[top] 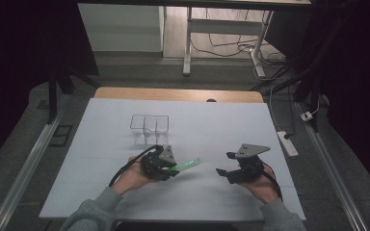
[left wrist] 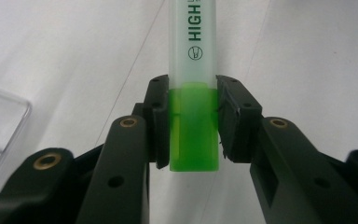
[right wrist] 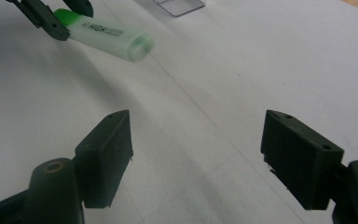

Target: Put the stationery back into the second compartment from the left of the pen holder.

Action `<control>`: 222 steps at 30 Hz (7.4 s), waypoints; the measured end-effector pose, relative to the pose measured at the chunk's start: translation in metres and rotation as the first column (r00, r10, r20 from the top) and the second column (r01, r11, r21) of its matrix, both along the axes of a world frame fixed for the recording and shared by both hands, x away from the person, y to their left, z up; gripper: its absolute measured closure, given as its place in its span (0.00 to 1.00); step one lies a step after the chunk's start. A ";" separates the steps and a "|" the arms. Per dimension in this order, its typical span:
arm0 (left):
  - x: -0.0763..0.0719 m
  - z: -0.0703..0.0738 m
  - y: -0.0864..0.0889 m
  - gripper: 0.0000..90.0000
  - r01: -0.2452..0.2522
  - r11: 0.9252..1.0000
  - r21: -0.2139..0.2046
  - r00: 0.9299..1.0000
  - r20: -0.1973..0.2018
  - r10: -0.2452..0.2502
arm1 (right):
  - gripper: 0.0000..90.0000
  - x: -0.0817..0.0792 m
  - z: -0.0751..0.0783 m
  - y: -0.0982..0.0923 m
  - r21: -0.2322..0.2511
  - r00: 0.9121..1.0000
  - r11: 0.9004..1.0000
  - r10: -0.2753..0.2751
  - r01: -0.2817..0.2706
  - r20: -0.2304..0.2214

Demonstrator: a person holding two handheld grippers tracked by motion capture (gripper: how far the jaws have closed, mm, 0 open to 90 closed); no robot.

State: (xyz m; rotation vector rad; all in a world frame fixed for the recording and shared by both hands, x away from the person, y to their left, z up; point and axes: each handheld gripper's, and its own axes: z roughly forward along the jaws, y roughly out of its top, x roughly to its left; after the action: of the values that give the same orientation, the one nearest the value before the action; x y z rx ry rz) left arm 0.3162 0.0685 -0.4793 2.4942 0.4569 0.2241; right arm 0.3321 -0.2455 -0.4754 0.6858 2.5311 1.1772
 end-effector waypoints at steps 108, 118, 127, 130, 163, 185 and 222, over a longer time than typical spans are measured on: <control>0.016 0.004 0.005 0.37 -0.234 0.876 -0.422 0.972 -0.131 0.196 | 0.72 -0.003 -0.011 0.075 -0.041 0.973 0.977 0.212 -0.209 0.092; 0.018 0.003 0.005 0.67 -0.232 0.860 -0.454 0.968 -0.191 0.160 | 0.72 -0.004 -0.016 0.080 -0.065 0.969 0.974 0.223 -0.217 0.104; 0.017 0.004 0.002 0.77 -0.203 0.865 -0.458 0.967 -0.230 0.104 | 0.71 -0.005 -0.019 0.082 -0.092 0.967 0.971 0.231 -0.223 0.102; 0.016 0.005 0.003 0.78 -0.202 0.863 -0.463 0.968 -0.231 0.103 | 0.71 -0.005 -0.019 0.081 -0.082 0.968 0.972 0.229 -0.221 0.105; 0.017 0.035 0.045 0.79 -0.219 0.850 -0.479 0.976 -0.108 0.191 | 0.43 0.002 -0.013 0.000 0.008 0.997 0.997 -0.071 0.070 0.030; 0.013 0.063 0.080 0.79 -0.230 0.846 -0.481 0.971 -0.051 0.234 | 0.40 -0.003 -0.017 -0.035 0.015 0.988 0.988 -0.152 0.152 0.008; 0.075 0.095 0.138 0.79 -0.438 0.833 -0.338 0.892 -0.050 0.449 | 0.37 0.000 -0.024 -0.038 -0.022 0.987 0.987 -0.158 0.158 -0.007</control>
State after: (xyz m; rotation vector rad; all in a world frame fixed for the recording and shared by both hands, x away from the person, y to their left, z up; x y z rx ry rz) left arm 0.3909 0.2069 -0.3847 2.0113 0.9781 0.3348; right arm 0.3319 -0.2830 -0.4993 0.8697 2.4409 1.0936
